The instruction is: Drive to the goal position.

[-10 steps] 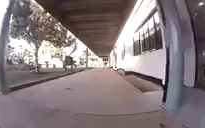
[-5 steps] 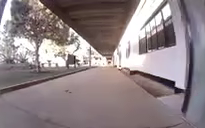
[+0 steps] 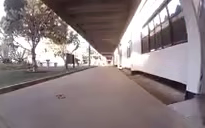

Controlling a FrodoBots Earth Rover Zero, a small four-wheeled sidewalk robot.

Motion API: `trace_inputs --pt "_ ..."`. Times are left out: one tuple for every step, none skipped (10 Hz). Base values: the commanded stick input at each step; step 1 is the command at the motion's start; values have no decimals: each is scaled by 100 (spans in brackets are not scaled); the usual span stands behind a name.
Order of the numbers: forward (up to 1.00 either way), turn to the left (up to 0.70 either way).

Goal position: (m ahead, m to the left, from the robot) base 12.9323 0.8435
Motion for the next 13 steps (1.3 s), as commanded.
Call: trace_inputs --pt "70 0" --pt "70 0" --pt "70 0" --pt "70 0" --pt "70 0" --pt "70 0" --pt "70 0" --pt "70 0" --pt "70 0" --pt "70 0" --pt "70 0" --pt "70 0" --pt "70 0"
